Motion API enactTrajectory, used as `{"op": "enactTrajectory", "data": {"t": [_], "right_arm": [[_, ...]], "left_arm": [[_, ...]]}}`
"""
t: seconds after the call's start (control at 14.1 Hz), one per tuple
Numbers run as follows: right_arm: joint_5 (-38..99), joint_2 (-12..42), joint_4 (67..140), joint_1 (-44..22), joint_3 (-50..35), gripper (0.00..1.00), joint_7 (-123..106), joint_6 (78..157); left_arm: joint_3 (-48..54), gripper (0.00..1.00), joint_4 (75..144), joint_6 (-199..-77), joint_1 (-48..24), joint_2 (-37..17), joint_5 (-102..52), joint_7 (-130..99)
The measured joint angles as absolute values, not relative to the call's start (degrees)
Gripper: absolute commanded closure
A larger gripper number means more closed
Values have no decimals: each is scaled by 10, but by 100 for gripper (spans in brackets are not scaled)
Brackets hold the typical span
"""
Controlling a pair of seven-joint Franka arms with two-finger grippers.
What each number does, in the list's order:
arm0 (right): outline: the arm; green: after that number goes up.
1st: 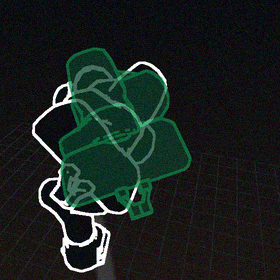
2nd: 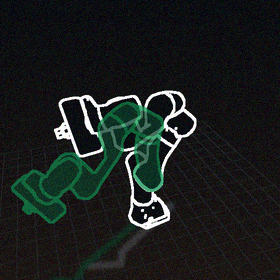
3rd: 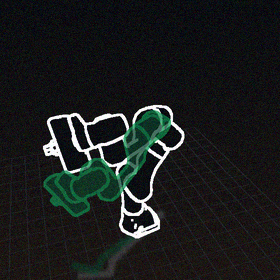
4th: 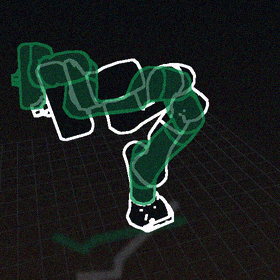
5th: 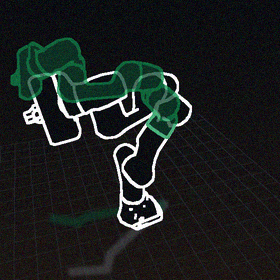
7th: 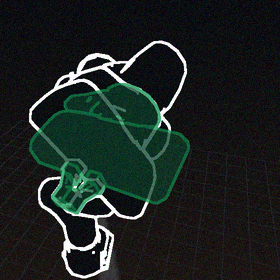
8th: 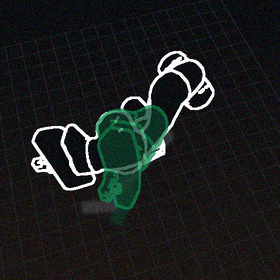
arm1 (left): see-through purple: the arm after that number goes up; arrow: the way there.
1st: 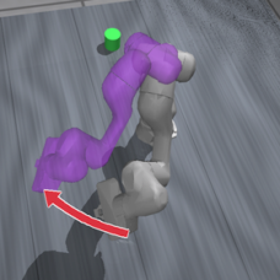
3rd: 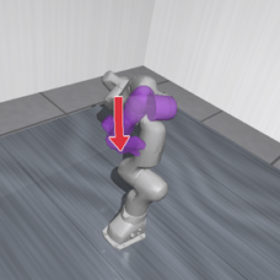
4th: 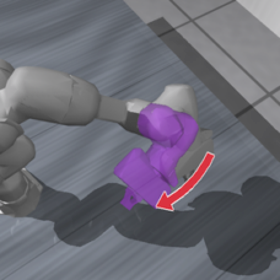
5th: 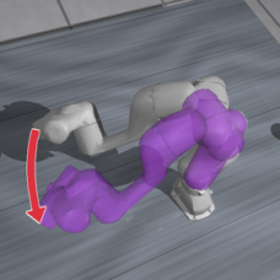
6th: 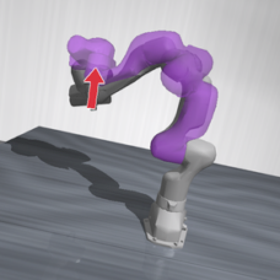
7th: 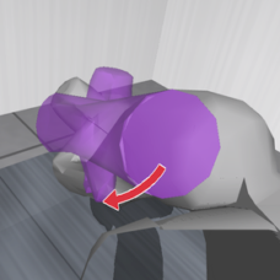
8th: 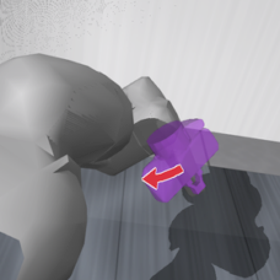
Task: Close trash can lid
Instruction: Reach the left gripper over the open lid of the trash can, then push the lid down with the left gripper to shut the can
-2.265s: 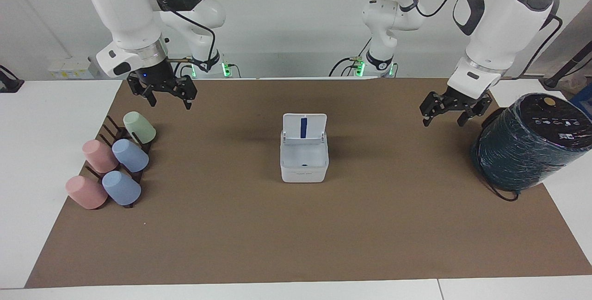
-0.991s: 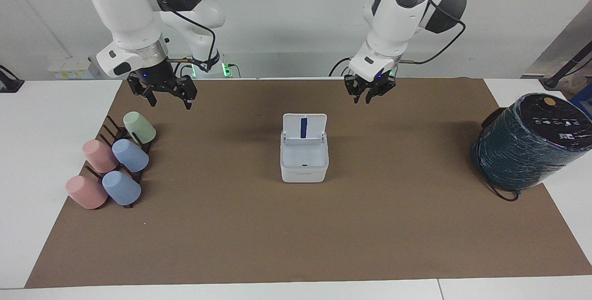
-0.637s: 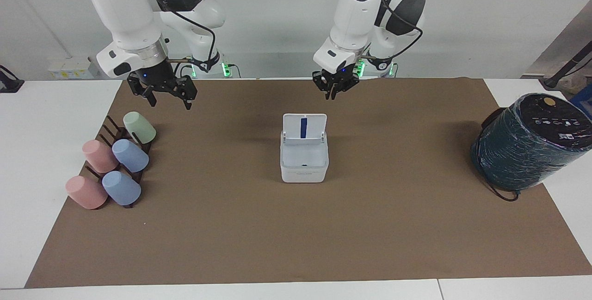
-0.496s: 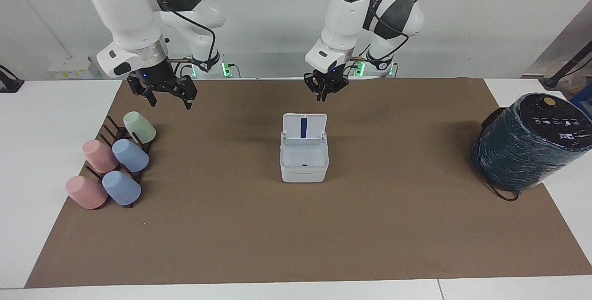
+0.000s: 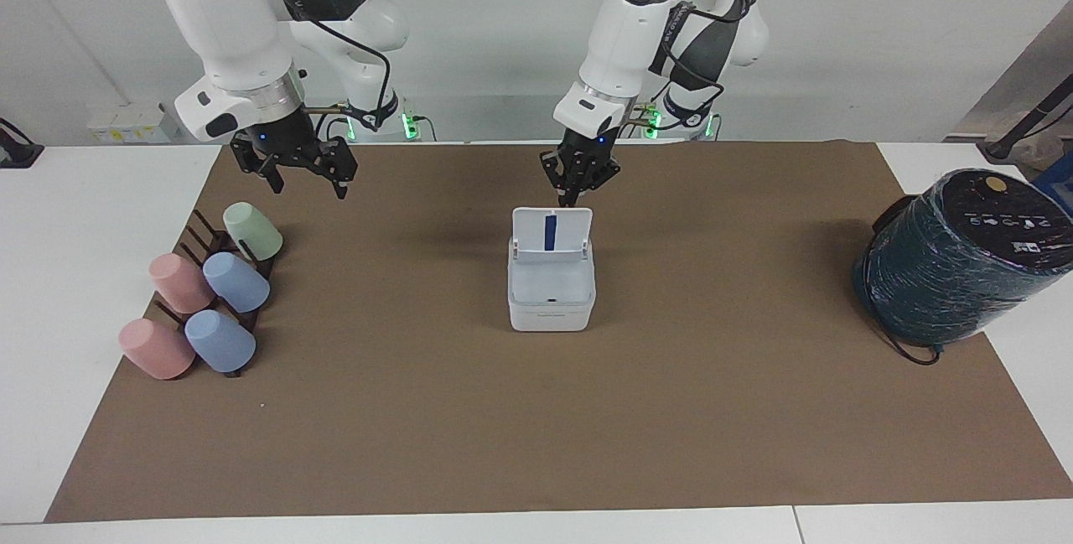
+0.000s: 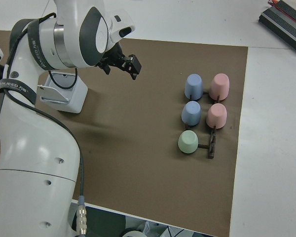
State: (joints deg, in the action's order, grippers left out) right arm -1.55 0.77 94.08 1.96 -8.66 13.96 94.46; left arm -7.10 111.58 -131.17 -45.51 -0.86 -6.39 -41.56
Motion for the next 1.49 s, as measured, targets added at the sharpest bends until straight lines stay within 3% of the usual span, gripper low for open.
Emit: {"op": "enactTrajectory", "data": {"t": [0.35, 1.49], "right_arm": [[-16, 8, 941, 20, -87, 0, 140, 945], [-16, 8, 941, 20, -87, 0, 140, 945]], "left_arm": [[-75, 100, 1117, -1393, -453, -53, -64, -427], [-77, 100, 1106, -1501, -440, -143, -88, -428]]}}
